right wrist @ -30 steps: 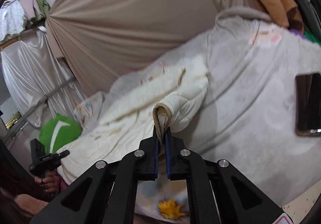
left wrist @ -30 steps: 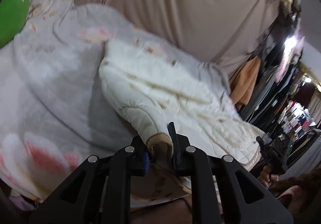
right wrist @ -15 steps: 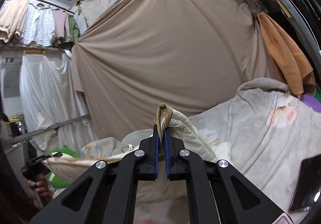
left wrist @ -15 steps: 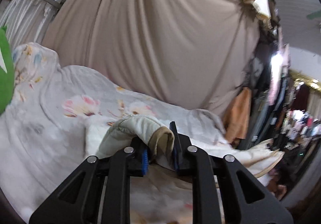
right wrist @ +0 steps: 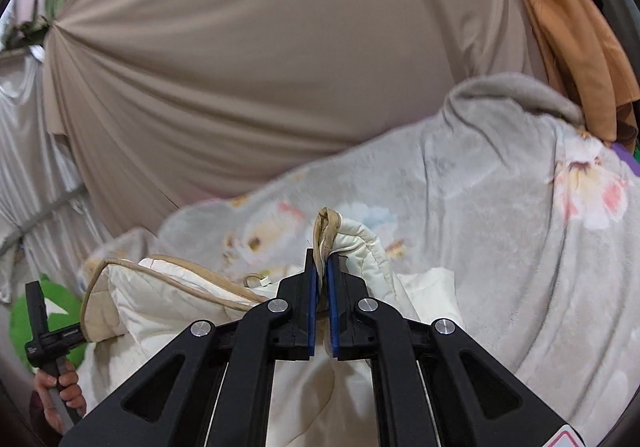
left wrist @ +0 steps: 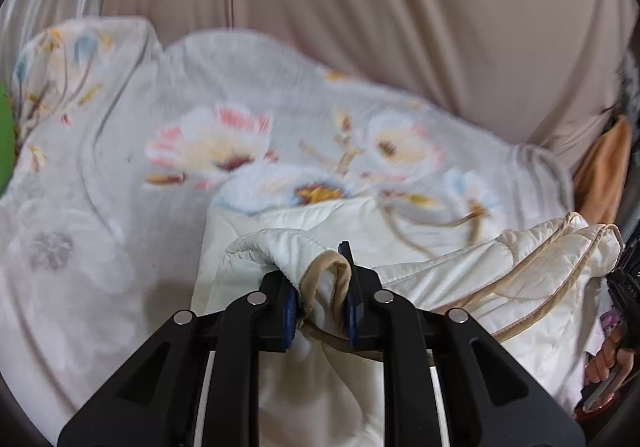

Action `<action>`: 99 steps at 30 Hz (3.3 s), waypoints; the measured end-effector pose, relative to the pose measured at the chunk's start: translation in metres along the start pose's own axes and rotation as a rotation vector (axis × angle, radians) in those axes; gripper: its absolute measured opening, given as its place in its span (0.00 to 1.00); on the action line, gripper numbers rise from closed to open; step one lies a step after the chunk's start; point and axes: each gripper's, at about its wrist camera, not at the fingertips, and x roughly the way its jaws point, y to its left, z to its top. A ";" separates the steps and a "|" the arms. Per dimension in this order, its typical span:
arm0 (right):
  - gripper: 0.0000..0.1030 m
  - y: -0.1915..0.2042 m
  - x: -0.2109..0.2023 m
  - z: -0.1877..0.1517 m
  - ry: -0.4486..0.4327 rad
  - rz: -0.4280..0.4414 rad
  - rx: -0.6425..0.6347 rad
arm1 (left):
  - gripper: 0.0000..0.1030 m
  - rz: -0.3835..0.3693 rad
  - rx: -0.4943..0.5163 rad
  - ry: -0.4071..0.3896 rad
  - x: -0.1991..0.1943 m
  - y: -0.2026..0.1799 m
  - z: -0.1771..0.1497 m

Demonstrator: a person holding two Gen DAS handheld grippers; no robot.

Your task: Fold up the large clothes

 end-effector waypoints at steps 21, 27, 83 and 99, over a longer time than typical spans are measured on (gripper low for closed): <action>0.11 -0.027 0.112 -0.043 0.280 -0.106 -0.036 | 0.21 -0.001 0.032 0.017 0.075 0.013 -0.024; 0.54 -0.036 0.060 -0.026 0.133 0.001 0.088 | 0.38 -0.064 -0.011 -0.078 0.029 0.019 -0.021; 0.62 -0.040 0.120 -0.020 0.339 -0.151 -0.052 | 0.76 -0.063 -0.132 0.110 0.074 0.048 0.017; 0.08 -0.038 0.129 0.004 0.257 -0.152 -0.075 | 0.10 0.094 0.112 0.076 0.111 -0.003 0.041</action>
